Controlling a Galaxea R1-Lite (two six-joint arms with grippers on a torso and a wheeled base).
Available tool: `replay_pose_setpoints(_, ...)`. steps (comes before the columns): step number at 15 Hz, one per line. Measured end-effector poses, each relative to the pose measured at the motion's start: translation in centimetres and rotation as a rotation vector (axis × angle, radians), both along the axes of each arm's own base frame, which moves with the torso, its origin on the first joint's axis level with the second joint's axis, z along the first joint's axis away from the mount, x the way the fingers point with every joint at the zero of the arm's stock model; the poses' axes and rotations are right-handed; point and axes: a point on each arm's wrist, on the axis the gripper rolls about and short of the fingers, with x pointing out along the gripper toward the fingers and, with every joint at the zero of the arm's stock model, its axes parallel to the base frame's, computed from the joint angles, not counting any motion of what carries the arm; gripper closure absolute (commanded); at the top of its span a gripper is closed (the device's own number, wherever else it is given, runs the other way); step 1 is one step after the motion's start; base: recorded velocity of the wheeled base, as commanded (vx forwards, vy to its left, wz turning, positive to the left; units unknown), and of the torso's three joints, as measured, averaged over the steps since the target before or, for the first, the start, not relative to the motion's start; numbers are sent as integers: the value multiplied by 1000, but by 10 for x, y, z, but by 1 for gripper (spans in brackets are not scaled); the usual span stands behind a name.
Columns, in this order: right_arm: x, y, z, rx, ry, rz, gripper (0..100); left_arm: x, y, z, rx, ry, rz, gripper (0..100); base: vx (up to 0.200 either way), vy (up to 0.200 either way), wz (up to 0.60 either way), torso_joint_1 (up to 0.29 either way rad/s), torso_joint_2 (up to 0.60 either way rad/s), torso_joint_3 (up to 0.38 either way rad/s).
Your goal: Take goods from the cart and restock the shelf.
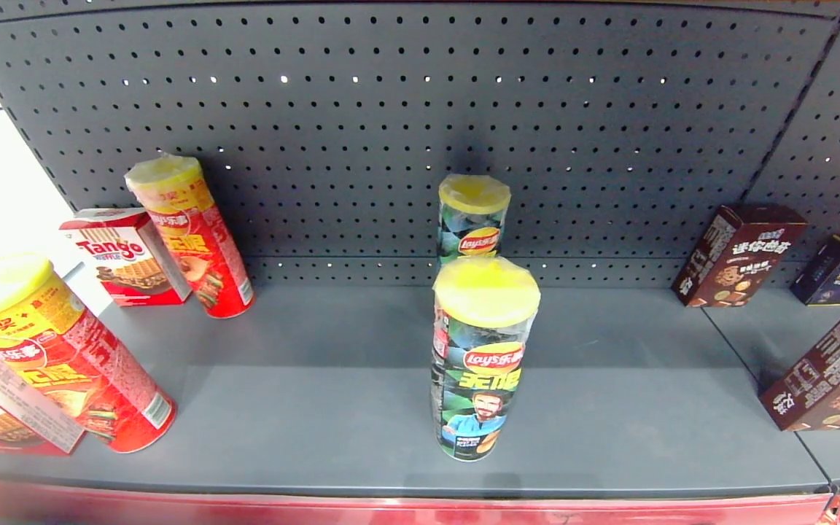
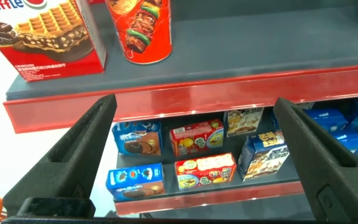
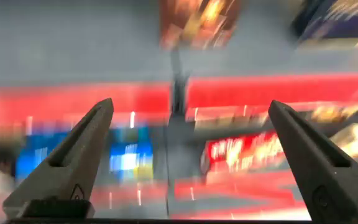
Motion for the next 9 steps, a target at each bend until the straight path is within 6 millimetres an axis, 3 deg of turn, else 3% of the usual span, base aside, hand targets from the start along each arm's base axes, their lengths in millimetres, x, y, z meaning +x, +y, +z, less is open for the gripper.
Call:
replay_pose_setpoints(3,-1,3,-3,18,-9,117,0,0,0,0,0,0,-2,0,0,0,0,0,0,0)
replay_pose_setpoints(7,-2,-1,-6,61,6,-162,0,0,0,0,0,-1,-2,0,0,0,0,0,0,0)
replay_pose_setpoints(9,-1,1,-9,16,43,-98,0,0,0,0,0,-1,-2,0,0,0,0,0,0,0)
